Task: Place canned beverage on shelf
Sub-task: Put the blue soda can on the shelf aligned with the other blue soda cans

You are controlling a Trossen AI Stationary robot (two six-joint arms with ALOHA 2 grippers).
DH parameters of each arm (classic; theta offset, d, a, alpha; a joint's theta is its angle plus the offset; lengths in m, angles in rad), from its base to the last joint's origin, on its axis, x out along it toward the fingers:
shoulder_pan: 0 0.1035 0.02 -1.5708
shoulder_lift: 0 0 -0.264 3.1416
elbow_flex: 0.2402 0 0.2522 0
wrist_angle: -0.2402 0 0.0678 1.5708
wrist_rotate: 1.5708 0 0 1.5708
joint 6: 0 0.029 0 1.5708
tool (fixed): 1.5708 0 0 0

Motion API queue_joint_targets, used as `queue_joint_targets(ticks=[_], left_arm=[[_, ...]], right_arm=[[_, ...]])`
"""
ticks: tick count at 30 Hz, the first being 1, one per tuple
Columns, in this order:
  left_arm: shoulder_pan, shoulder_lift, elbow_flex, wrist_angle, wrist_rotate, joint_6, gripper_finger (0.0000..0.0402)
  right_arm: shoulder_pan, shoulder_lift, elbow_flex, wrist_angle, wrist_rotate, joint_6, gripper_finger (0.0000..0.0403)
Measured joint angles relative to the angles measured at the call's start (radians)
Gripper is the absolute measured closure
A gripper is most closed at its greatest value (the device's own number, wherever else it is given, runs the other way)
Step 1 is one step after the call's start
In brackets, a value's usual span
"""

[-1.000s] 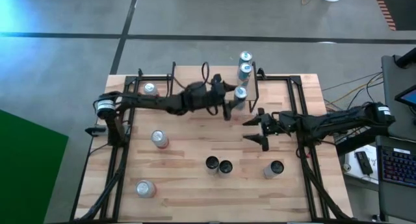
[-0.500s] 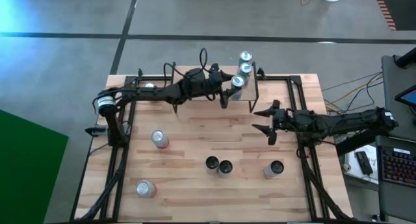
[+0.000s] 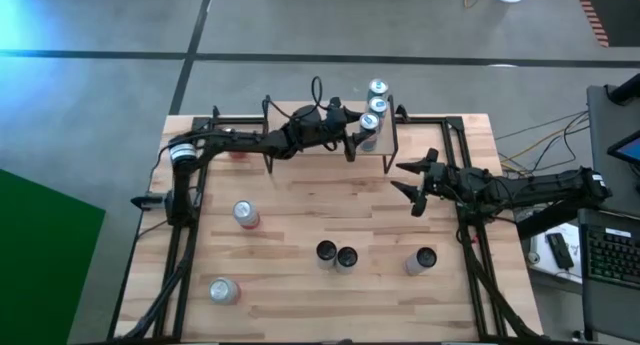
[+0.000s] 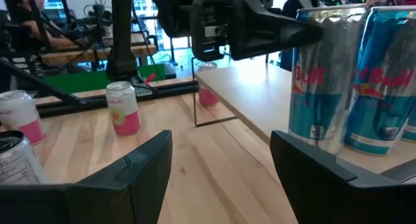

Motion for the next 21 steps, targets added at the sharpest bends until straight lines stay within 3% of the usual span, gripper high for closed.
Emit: queue_joint_targets(ticks=[6, 14, 21], left_arm=[[0.015, 0.040, 0.080, -0.074, 0.087, -0.015, 0.0171], [0.015, 0.052, 0.202, -0.290, 0.091, 0.003, 0.0170], [0.015, 0.053, 0.213, -0.303, 0.089, -0.015, 0.0155]], right_arm=[[0.000, 0.000, 0.000, -0.024, 0.000, 0.015, 0.0158], [0.000, 0.002, 0.000, -0.077, 0.001, 0.048, 0.0161], [0.000, 0.003, 0.000, -0.109, 0.001, 0.072, 0.0165]])
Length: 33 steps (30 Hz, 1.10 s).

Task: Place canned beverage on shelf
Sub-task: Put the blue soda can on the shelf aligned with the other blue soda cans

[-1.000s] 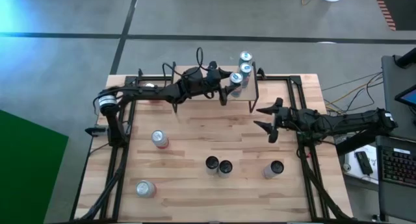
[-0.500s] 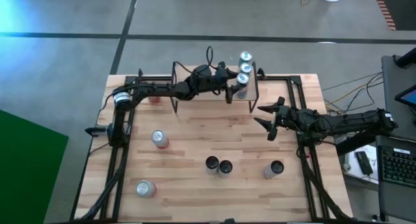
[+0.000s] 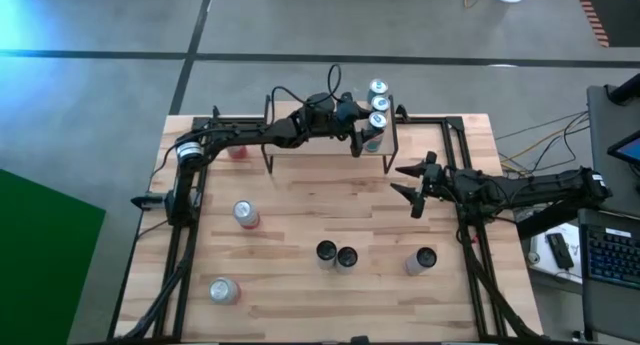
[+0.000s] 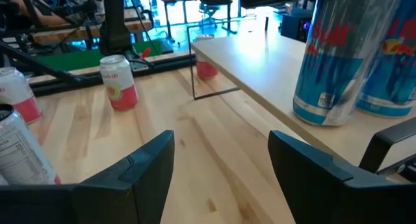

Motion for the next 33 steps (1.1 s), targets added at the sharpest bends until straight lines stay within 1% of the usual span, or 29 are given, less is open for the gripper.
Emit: queue_joint_targets(ticks=[6, 14, 27, 33], left_arm=[[-0.008, 0.000, 0.000, 0.005, -0.005, -0.008, 0.0150], [-0.026, 0.001, -0.002, 0.012, -0.056, 0.014, 0.0152], [-0.028, 0.002, -0.003, 0.029, -0.073, 0.017, 0.0153], [-0.030, 0.002, -0.004, 0.034, -0.073, 0.054, 0.0146]], right_arm=[[0.000, 0.000, 0.000, 0.001, 0.000, 0.000, 0.0165], [0.000, 0.000, 0.000, 0.005, 0.000, -0.011, 0.0165], [0.000, 0.000, 0.000, 0.005, 0.000, -0.010, 0.0165], [0.000, 0.000, 0.000, 0.004, 0.000, -0.008, 0.0165]])
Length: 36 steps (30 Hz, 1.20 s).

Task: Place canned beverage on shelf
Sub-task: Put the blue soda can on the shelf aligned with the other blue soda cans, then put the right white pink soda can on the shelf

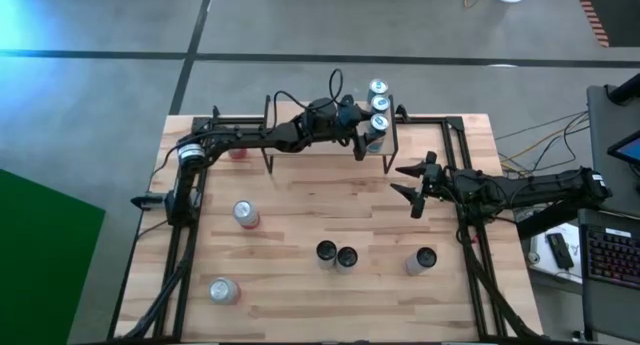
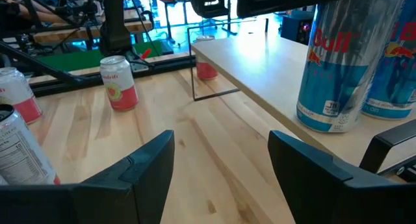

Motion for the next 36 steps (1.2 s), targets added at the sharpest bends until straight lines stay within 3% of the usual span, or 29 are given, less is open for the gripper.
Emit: queue_joint_targets(ticks=[15, 36], left_arm=[[0.000, 0.000, 0.000, 0.010, 0.000, 0.028, 0.0105], [-0.004, -0.011, 0.058, -0.010, 0.000, 0.077, 0.0104]], right_arm=[[0.000, 0.000, 0.000, -0.011, 0.000, 0.000, 0.0165], [0.000, 0.000, 0.000, -0.016, 0.000, -0.012, 0.0165]])
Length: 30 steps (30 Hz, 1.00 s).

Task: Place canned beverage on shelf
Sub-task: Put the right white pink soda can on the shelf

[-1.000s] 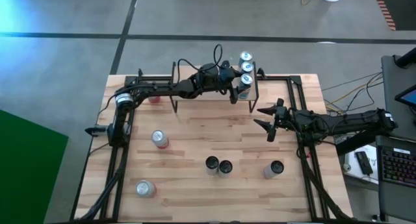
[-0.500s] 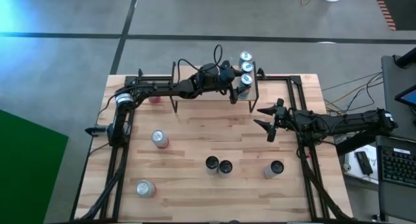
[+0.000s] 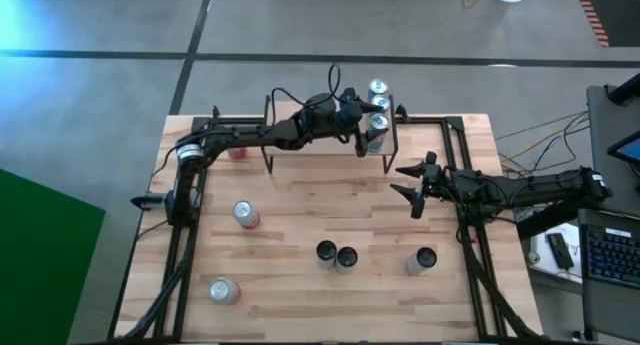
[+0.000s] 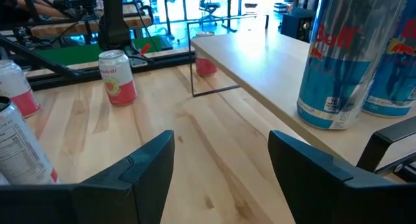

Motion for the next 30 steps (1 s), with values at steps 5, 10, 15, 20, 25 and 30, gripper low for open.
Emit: queue_joint_targets(ticks=[5, 10, 15, 20, 25, 30], left_arm=[[0.007, -0.023, 0.065, -0.123, 0.000, 0.003, 0.0104], [0.026, -0.125, 0.111, -0.305, -0.001, 0.028, 0.0104], [0.014, -0.227, 0.067, -0.443, 0.000, 0.051, 0.0104], [-0.027, -0.328, -0.168, -0.398, -0.034, 0.024, 0.0104], [-0.095, -0.482, -0.515, -0.155, -0.118, -0.050, 0.0104], [-0.205, -0.651, -0.784, -0.012, -0.317, -0.067, 0.0104]], right_arm=[[0.000, 0.000, 0.000, -0.001, 0.000, 0.000, 0.0165], [0.000, 0.000, 0.000, -0.002, 0.000, -0.001, 0.0165], [0.000, 0.000, 0.000, -0.002, -0.050, -0.032, 0.0165], [0.000, 0.001, 0.000, 0.053, -0.223, -0.055, 0.0165], [0.000, 0.001, 0.004, 0.106, -0.271, -0.048, 0.0165], [0.000, 0.007, 0.006, 0.108, -0.362, -0.089, 0.0165]])
